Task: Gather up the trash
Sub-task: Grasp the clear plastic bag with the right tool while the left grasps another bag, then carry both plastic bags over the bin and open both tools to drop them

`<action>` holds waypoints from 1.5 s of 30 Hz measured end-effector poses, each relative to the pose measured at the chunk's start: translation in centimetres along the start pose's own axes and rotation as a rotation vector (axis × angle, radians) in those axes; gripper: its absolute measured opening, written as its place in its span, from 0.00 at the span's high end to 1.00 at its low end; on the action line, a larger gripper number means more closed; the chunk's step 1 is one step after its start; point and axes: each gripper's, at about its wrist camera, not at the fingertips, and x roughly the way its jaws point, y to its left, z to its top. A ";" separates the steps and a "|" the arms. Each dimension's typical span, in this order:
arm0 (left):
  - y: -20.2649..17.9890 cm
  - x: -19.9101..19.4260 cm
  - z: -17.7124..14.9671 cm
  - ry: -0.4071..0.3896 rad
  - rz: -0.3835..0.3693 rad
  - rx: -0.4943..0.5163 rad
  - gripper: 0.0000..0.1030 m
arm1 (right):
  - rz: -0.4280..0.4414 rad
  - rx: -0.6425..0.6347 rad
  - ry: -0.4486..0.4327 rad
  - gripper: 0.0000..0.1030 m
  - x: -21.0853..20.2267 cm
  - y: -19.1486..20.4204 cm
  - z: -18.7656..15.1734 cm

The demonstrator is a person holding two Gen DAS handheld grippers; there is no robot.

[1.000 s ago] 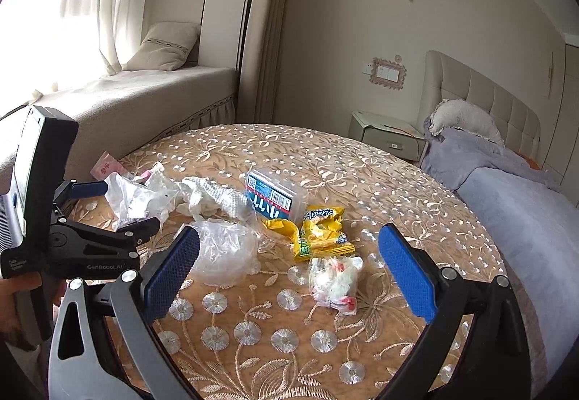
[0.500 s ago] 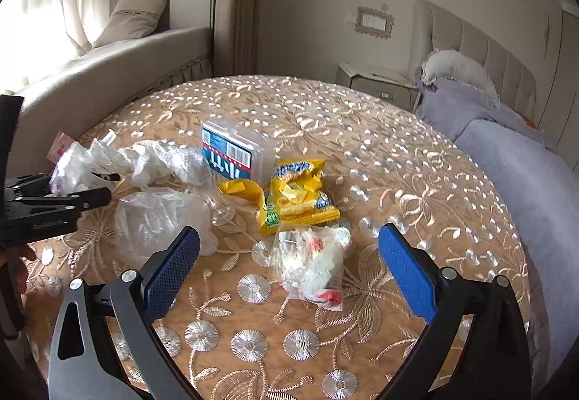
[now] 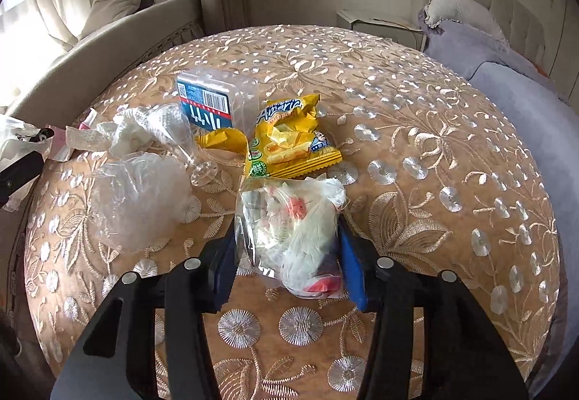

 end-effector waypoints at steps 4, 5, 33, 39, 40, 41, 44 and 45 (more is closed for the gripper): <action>-1.8 -1.1 -0.1 -0.020 -0.029 0.028 0.44 | -0.016 -0.034 -0.084 0.51 -3.2 0.3 -0.2; -2.5 -1.3 -0.1 -0.025 -0.040 0.040 0.44 | -0.025 -0.047 -0.110 0.51 -4.3 0.4 -0.4; -25.2 -5.3 -4.6 -0.034 -0.439 0.393 0.44 | -0.268 0.101 -0.317 0.50 -19.7 -10.5 -11.0; -30.2 -5.6 -6.1 -0.019 -0.497 0.476 0.44 | -0.322 0.162 -0.313 0.50 -20.8 -13.2 -13.5; -31.2 -5.6 -6.5 -0.016 -0.507 0.495 0.44 | -0.331 0.169 -0.314 0.50 -20.9 -13.5 -13.8; -31.9 -5.6 -6.7 -0.014 -0.516 0.512 0.44 | -0.343 0.177 -0.313 0.50 -21.1 -13.9 -14.2; -34.3 -5.4 -7.5 0.003 -0.542 0.558 0.44 | -0.372 0.203 -0.307 0.50 -21.4 -15.1 -15.3; -35.0 -5.2 -7.8 0.014 -0.548 0.572 0.44 | -0.380 0.214 -0.305 0.50 -21.5 -15.6 -15.6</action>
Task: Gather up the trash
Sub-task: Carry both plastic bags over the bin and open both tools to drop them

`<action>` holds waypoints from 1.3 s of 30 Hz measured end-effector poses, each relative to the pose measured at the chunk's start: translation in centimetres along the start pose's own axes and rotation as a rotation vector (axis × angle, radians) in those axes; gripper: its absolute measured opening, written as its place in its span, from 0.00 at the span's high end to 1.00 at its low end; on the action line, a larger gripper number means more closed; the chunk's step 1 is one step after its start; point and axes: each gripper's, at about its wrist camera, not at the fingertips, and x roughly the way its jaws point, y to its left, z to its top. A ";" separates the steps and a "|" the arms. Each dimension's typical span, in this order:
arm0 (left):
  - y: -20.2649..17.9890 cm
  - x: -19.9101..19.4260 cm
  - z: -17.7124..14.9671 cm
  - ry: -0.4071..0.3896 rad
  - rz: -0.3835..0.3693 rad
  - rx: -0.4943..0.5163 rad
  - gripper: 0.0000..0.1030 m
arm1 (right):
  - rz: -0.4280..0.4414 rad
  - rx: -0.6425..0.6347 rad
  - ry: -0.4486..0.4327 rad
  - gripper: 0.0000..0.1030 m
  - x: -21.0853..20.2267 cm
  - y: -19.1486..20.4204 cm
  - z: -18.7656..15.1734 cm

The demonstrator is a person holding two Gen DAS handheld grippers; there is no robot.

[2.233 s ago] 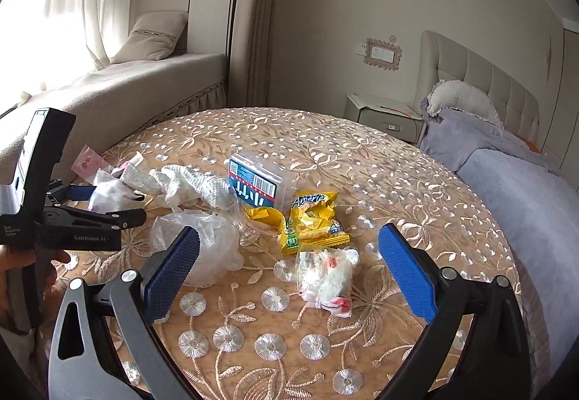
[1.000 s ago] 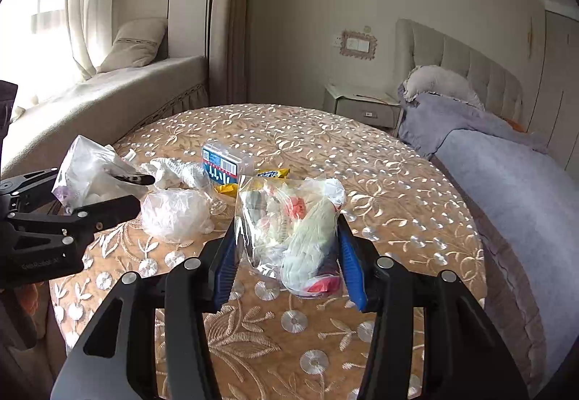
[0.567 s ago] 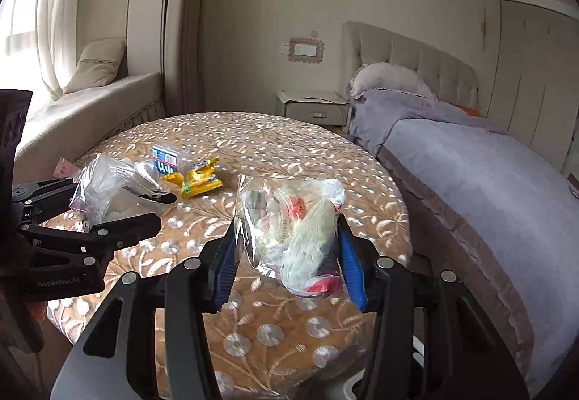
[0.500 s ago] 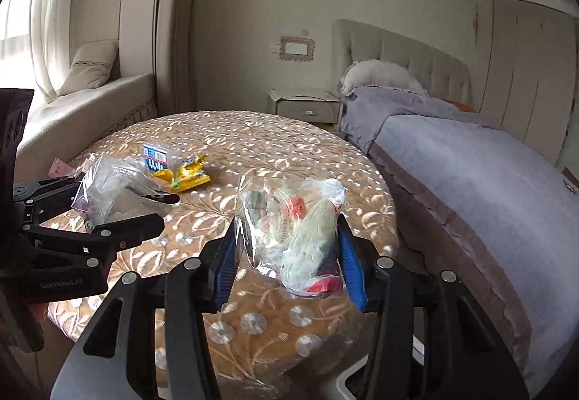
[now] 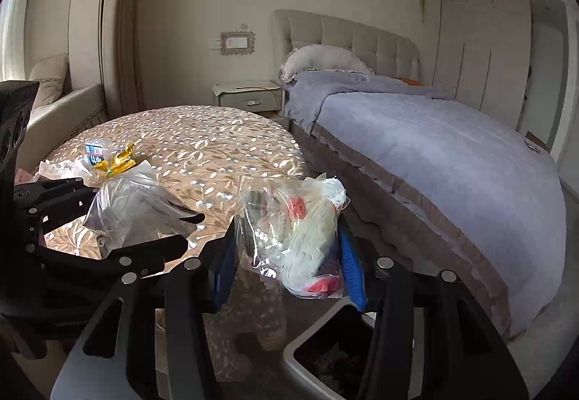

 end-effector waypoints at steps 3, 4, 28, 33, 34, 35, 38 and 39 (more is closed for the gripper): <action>-2.0 1.6 0.4 0.027 -0.039 0.035 0.44 | -0.028 0.026 0.013 0.50 0.1 -1.6 -0.9; -2.7 2.1 0.5 0.035 -0.052 0.050 0.44 | -0.036 0.035 0.020 0.50 0.3 -2.2 -1.2; -13.3 15.3 0.3 0.271 -0.210 0.202 0.43 | -0.170 0.187 0.146 0.50 5.5 -12.6 -7.1; -14.8 17.1 0.1 0.291 -0.219 0.249 0.04 | -0.177 0.209 0.177 0.50 6.7 -13.9 -7.9; -15.0 17.2 0.1 0.291 -0.216 0.255 0.04 | -0.175 0.214 0.183 0.50 6.9 -14.1 -8.1; -15.1 17.3 0.0 0.289 -0.214 0.259 0.04 | -0.173 0.218 0.189 0.50 7.1 -14.3 -8.2; -15.2 17.7 0.1 0.292 -0.208 0.266 0.04 | -0.169 0.222 0.203 0.50 7.6 -14.5 -8.6; -15.2 17.7 0.0 0.292 -0.201 0.270 0.04 | -0.166 0.223 0.207 0.50 7.7 -14.5 -8.7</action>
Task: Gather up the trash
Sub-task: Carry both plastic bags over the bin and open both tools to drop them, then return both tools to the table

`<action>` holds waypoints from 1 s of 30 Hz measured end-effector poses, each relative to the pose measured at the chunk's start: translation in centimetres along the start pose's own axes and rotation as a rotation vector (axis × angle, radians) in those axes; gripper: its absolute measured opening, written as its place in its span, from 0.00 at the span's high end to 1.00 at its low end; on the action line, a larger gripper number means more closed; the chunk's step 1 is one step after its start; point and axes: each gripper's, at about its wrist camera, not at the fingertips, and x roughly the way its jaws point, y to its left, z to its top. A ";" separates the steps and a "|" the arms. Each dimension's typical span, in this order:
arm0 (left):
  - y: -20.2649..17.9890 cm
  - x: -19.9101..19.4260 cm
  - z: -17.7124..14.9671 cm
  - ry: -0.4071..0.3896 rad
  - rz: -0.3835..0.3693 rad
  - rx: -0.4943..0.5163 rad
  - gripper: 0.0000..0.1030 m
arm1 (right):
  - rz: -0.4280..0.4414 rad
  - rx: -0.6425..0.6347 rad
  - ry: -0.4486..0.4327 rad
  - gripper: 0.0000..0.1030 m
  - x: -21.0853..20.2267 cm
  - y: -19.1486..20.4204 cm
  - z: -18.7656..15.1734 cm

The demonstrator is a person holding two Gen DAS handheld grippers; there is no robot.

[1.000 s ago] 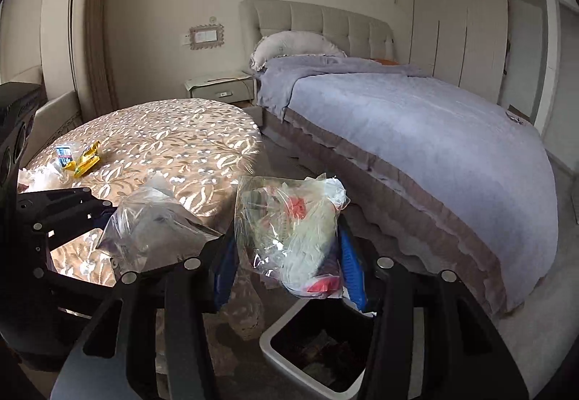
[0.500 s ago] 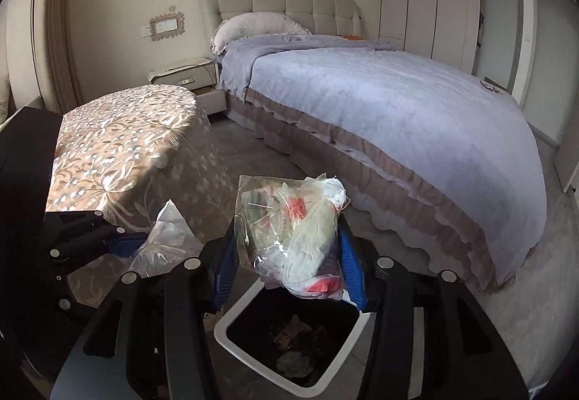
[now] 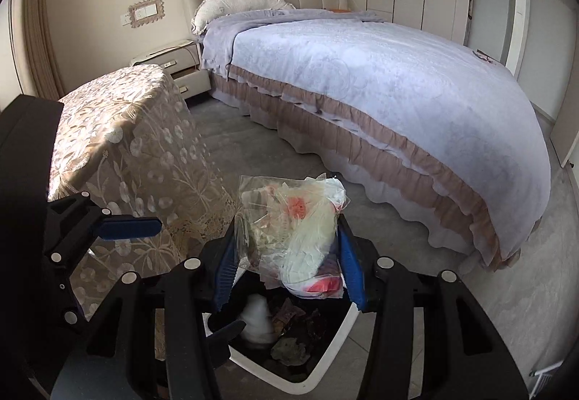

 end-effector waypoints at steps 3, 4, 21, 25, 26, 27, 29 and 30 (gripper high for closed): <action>0.3 0.0 0.0 -0.003 0.042 0.008 0.04 | 0.012 -0.005 0.017 0.50 0.6 0.3 -0.1; 0.5 -0.1 -0.1 -0.004 0.055 0.009 0.04 | 0.017 -0.007 0.023 0.50 0.8 0.5 -0.1; 2.8 -2.4 -1.0 -0.028 0.101 0.003 0.04 | 0.024 -0.020 -0.001 0.05 0.4 2.1 0.5; 2.9 -3.2 -1.3 -0.047 0.108 0.005 0.04 | 0.020 -0.039 -0.014 0.05 -0.2 2.8 0.9; 3.0 -3.5 -1.4 -0.053 0.113 0.005 0.04 | 0.025 -0.039 -0.020 0.05 -0.5 3.0 1.0; 3.0 -3.8 -1.5 -0.059 0.119 0.006 0.04 | 0.033 -0.039 -0.025 0.05 -0.7 3.1 1.2; 3.3 -4.5 -1.6 -0.073 0.136 0.003 0.04 | 0.051 -0.032 -0.036 0.05 -1.2 3.4 1.6; 3.5 -4.9 -1.7 -0.079 0.146 0.000 0.04 | 0.062 -0.030 -0.043 0.05 -1.4 3.6 1.9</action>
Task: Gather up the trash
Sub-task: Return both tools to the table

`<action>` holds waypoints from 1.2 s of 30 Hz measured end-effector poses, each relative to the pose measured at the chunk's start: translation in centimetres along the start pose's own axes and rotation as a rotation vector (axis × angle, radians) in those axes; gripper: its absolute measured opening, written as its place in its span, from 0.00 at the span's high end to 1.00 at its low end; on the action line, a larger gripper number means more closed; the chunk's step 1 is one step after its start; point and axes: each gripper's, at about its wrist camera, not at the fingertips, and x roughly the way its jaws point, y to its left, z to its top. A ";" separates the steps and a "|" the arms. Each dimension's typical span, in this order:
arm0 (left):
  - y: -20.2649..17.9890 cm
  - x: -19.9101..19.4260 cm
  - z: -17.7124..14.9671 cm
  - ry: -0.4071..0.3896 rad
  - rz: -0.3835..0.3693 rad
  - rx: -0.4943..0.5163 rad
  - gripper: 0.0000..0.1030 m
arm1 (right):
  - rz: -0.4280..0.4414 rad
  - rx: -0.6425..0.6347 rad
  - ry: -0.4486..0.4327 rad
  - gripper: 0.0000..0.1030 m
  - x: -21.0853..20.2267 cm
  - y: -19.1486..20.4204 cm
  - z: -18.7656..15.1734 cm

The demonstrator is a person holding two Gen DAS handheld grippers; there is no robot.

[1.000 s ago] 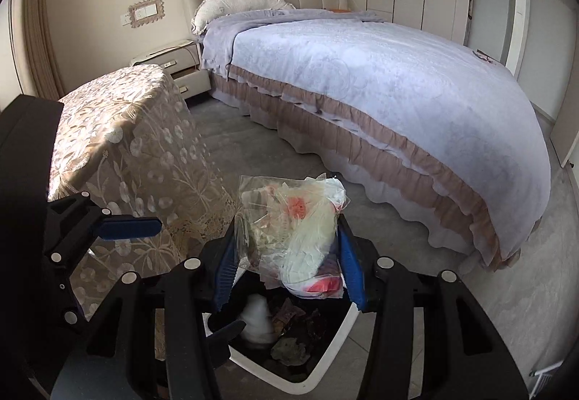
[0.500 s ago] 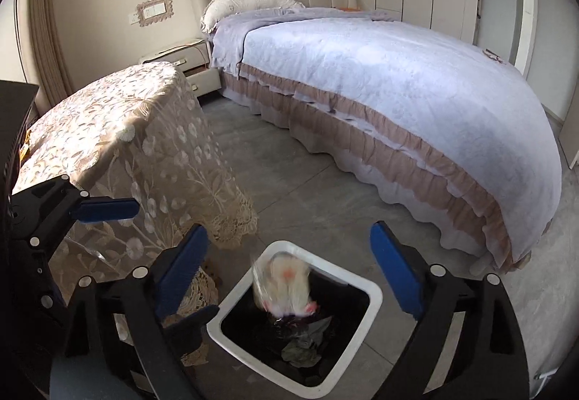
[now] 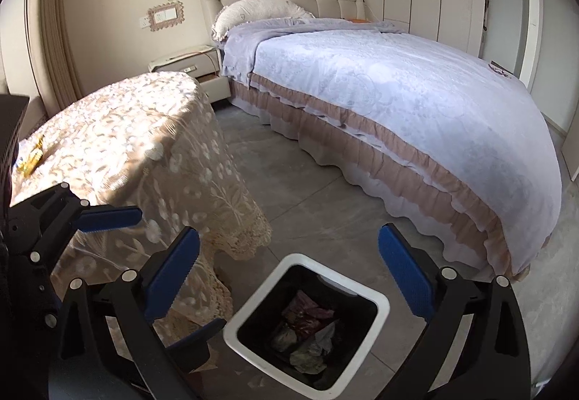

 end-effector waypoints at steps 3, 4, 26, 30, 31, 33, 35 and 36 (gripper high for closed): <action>1.1 -1.2 -0.4 -0.017 0.037 -0.019 0.04 | 0.022 -0.004 -0.025 0.05 -0.6 0.9 0.9; 1.6 -1.7 -0.5 -0.024 0.049 -0.030 0.04 | 0.027 -0.009 -0.033 0.05 -0.8 1.4 1.1; 17.9 -12.6 -11.2 -0.103 0.359 -0.450 0.04 | 0.218 -0.247 -0.147 0.05 -3.5 17.1 5.5; 20.6 -14.2 -13.4 -0.093 0.434 -0.498 0.04 | 0.255 -0.285 -0.153 0.05 -3.4 20.3 6.0; 21.1 -14.6 -14.0 -0.091 0.453 -0.509 0.04 | 0.261 -0.297 -0.157 0.05 -3.5 21.2 6.0; 22.3 -15.2 -15.0 -0.083 0.488 -0.533 0.04 | 0.268 -0.325 -0.166 0.05 -3.5 23.0 6.2; 23.7 -15.4 -15.9 -0.074 0.505 -0.555 0.04 | 0.281 -0.348 -0.168 0.05 -3.5 24.6 6.3; 24.3 -15.5 -16.3 -0.069 0.512 -0.567 0.04 | 0.288 -0.357 -0.168 0.05 -3.4 25.3 6.4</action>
